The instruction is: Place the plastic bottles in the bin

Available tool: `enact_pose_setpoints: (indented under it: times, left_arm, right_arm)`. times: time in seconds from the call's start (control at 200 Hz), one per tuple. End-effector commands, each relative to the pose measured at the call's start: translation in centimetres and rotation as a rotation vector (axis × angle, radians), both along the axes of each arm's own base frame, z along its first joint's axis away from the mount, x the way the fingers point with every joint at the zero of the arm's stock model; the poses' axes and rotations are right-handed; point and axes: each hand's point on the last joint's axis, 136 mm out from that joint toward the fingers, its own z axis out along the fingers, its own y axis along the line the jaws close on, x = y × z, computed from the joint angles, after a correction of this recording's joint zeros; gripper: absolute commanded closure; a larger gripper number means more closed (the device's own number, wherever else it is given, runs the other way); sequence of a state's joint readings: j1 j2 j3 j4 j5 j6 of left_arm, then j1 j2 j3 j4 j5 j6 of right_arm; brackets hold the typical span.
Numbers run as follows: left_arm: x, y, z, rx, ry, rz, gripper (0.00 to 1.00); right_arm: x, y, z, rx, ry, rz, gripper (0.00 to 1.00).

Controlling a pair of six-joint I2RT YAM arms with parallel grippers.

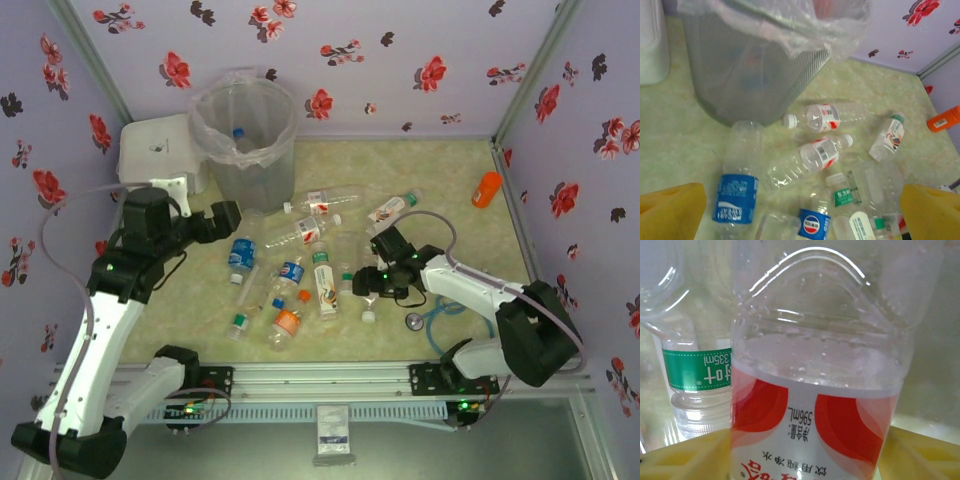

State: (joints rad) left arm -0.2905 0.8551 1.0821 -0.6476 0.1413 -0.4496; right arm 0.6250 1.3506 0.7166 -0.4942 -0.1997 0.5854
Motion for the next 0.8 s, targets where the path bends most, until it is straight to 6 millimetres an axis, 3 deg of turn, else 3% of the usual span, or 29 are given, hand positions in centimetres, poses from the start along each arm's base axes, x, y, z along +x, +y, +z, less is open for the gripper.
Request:
enact_pose_setpoints:
  times: [0.0,0.16,0.305,0.37,0.6,0.795]
  left_arm:
    - [-0.9,-0.6,0.0,-0.084,0.024,-0.004,0.00]
    - [-0.6,-2.8,0.6,-0.230,0.022,-0.057,0.00]
    - [-0.4,-5.8,1.5,-0.335,0.005,-0.138,0.00]
    - [-0.3,-7.5,1.7,-0.362,0.001,-0.181,0.00]
    - [-0.7,-15.0,0.8,-0.347,0.041,-0.356,0.00]
    - [-0.6,-18.6,-1.2,-0.286,0.075,-0.400,0.00]
  right_arm:
    - [-0.5,-1.0,-0.3,-0.054,-0.003,0.008,0.36]
    - [-1.2,-2.5,1.5,-0.093,-0.031,0.018,0.46]
    - [-1.5,-3.0,4.9,-0.057,-0.128,0.050,0.50]
    - [-1.5,-1.8,7.1,0.027,-0.193,0.094,0.53]
    - [-3.1,5.4,14.8,0.392,-0.424,0.344,0.59]
    - [-4.2,8.5,17.6,0.469,-0.513,0.480,0.64]
